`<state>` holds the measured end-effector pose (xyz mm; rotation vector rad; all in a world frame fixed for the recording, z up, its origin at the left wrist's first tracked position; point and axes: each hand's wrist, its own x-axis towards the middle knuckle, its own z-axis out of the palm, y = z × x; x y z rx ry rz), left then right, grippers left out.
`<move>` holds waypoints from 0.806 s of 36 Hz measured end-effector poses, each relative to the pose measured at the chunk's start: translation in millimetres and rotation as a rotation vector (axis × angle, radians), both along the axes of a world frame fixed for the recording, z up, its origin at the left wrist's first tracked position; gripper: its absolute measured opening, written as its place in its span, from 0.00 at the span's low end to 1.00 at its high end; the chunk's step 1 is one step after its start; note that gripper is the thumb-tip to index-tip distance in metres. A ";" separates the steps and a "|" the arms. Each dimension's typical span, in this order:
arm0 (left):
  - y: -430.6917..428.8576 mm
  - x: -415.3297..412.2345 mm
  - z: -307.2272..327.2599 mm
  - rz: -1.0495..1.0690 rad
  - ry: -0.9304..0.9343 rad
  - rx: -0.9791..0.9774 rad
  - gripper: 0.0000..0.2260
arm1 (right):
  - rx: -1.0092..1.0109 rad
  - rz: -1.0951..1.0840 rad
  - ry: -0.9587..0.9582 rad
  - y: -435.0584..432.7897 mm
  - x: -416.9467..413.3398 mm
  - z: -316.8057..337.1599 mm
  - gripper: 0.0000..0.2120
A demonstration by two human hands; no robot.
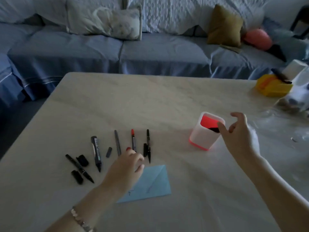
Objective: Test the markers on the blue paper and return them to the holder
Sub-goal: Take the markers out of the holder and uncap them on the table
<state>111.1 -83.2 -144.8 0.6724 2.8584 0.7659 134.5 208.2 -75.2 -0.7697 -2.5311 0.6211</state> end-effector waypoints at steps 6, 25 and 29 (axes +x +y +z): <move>10.7 7.3 1.4 -0.010 -0.028 -0.018 0.07 | 0.082 0.086 -0.266 10.5 -9.6 -9.8 0.11; 43.7 8.5 54.0 0.225 -0.547 0.666 0.17 | 0.152 0.645 0.434 -94.3 43.9 -28.5 0.12; 43.4 13.6 61.0 0.299 -0.746 0.794 0.16 | 0.105 0.805 0.425 -121.7 50.1 -56.9 0.08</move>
